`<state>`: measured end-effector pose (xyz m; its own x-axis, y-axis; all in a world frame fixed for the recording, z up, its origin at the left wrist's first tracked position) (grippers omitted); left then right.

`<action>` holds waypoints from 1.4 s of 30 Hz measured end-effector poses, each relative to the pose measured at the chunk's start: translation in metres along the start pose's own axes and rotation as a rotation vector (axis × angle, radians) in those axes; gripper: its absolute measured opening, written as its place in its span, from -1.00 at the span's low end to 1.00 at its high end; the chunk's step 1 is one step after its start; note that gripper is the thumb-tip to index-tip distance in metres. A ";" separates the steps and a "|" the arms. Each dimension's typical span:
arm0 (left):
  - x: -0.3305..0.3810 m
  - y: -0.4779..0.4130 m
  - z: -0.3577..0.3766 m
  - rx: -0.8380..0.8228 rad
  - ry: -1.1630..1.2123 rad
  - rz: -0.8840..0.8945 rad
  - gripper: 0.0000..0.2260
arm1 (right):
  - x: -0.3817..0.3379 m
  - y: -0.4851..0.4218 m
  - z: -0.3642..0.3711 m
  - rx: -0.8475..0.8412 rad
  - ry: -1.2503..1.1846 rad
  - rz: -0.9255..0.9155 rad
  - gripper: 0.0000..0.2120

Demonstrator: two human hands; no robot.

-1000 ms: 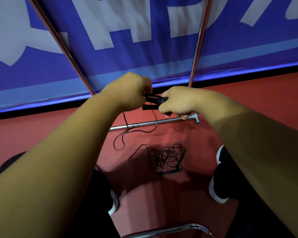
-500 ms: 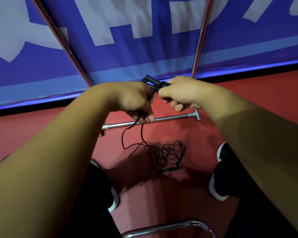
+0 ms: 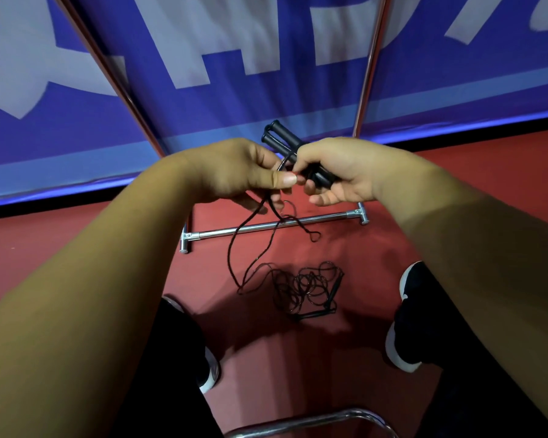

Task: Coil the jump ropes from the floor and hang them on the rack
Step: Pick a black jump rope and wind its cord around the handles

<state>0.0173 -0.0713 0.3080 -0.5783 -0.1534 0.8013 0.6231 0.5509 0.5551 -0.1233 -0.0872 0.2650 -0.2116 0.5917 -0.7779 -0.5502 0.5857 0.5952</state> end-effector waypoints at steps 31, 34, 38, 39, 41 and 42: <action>-0.023 -0.015 0.007 -0.075 -0.046 -0.118 -0.64 | -0.013 0.013 0.016 -0.064 -0.260 -0.119 -0.80; -0.032 -0.015 0.011 -0.094 0.019 -0.185 -0.64 | -0.017 0.018 0.018 -0.110 -0.251 -0.132 -0.83; -0.042 -0.014 0.006 -0.057 -0.010 -0.241 -0.64 | -0.019 0.025 0.025 -0.212 -0.227 -0.119 -0.84; -0.043 -0.014 0.002 -0.035 -0.006 -0.233 -0.64 | -0.019 0.025 0.027 -0.235 -0.220 -0.113 -0.84; -0.041 -0.012 -0.006 0.012 0.014 -0.194 -0.65 | -0.018 0.026 0.032 -0.272 -0.197 -0.101 -0.80; -0.039 -0.011 -0.009 0.036 0.018 -0.162 -0.67 | -0.018 0.026 0.034 -0.286 -0.182 -0.104 -0.79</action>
<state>0.0376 -0.0792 0.2730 -0.6599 -0.2577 0.7058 0.5027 0.5468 0.6696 -0.1068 -0.0637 0.3015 -0.0096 0.6411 -0.7674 -0.7705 0.4844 0.4143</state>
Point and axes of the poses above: each hand's wrist, its own y-axis away from the middle knuckle, its own z-axis out of the palm, x = y × z, the point moved 8 cm from there along -y, towards the middle knuckle, and after that the axes turned 15 degrees about -x, right-handed, at the moved point
